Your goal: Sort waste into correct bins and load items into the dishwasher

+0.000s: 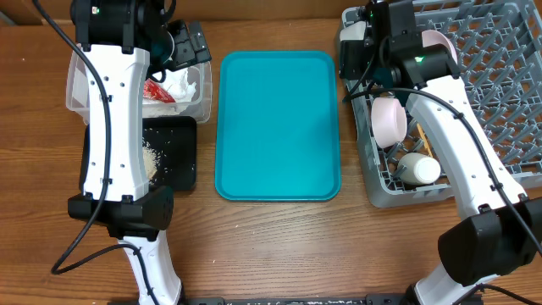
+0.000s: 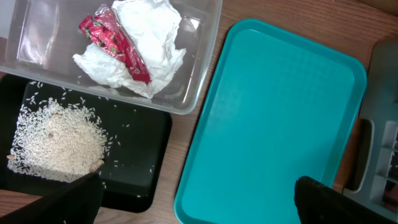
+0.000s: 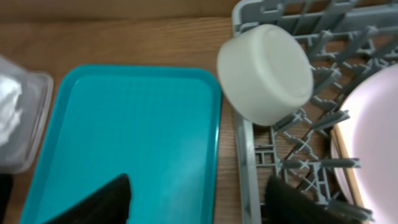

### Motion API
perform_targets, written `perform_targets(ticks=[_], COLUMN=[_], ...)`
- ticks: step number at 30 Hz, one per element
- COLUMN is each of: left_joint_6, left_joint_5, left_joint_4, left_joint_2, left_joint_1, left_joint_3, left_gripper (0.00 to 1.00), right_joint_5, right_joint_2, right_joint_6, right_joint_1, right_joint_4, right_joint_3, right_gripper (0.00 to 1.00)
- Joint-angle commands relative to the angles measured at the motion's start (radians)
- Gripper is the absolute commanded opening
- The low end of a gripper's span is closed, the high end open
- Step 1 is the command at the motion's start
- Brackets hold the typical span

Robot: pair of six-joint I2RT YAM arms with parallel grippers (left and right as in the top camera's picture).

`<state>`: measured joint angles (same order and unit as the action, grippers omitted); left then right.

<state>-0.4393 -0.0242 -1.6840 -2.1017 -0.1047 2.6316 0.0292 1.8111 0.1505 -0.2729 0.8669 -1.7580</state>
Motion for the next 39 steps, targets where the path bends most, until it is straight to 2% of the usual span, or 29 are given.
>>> perform_targets(ticks=[1,6,10,16,23,30,33,36,39], left_joint_6=[-0.010,-0.010,-0.010,-0.010,-0.010,-0.010,-0.010,-0.010,-0.010], left_joint_5=[-0.011,-0.012,-0.012,-0.011,-0.012,-0.011,-0.012,-0.012,-0.012], left_joint_4=[-0.003,-0.003,-0.003,-0.003,-0.003,-0.003,-0.003,-0.003,-0.003], left_joint_2=[0.013,0.013,0.013,0.013,0.013,0.013,0.013,0.013,0.013], left_joint_1=[-0.007,-0.007,-0.007,-0.007,-0.007,-0.007,-0.007,-0.007,-0.007], left_joint_3=[0.013,0.013,0.013,0.013,0.013,0.013,0.013,0.013,0.013], left_gripper=[1.00,1.00,1.00,1.00,1.00,1.00,1.00,1.00,1.00], right_joint_5=[-0.042,0.025,0.150,0.115,0.182,0.294,0.329,0.263,0.095], right_joint_2=[0.003,-0.024,-0.113,-0.280,-0.369,-0.501,-0.561,-0.643,-0.775], right_joint_6=[0.011,0.042,0.067,0.066,0.065,0.112,0.110,0.100,0.009], right_joint_1=[-0.064,-0.163,-0.216,-0.237,-0.236,-0.236,-0.185,-0.095,0.024], right_joint_4=[-0.002,0.039,0.183,0.273,0.405,0.342,0.332,0.259,0.072], right_joint_3=[0.002,-0.045,-0.134,-0.158,-0.157,-0.157,-0.129,-0.027,0.178], right_gripper=[0.80,0.93,1.00,1.00,1.00,1.00,1.00,1.00,1.00])
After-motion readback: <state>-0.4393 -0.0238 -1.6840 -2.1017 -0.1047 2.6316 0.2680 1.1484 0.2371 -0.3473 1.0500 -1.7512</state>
